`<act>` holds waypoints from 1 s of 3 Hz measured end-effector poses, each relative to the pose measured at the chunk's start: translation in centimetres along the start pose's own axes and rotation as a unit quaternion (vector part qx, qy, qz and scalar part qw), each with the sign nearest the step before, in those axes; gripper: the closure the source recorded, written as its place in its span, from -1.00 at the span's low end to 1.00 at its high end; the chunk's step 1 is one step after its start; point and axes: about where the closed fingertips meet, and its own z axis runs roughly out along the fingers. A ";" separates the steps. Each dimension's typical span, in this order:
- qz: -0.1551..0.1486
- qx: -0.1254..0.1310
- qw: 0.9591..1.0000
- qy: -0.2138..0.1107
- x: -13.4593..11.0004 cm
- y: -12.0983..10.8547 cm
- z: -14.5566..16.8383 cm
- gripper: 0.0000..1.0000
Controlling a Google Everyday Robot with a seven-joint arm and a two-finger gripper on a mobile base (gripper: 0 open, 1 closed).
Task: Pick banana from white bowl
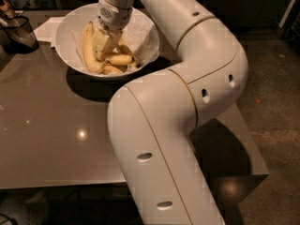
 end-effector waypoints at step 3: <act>-0.037 0.073 0.996 0.029 -0.1 4.0 -4.8 1.00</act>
Offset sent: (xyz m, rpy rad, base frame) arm -0.0542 -0.0101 0.0618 -0.1263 -0.1382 0.0239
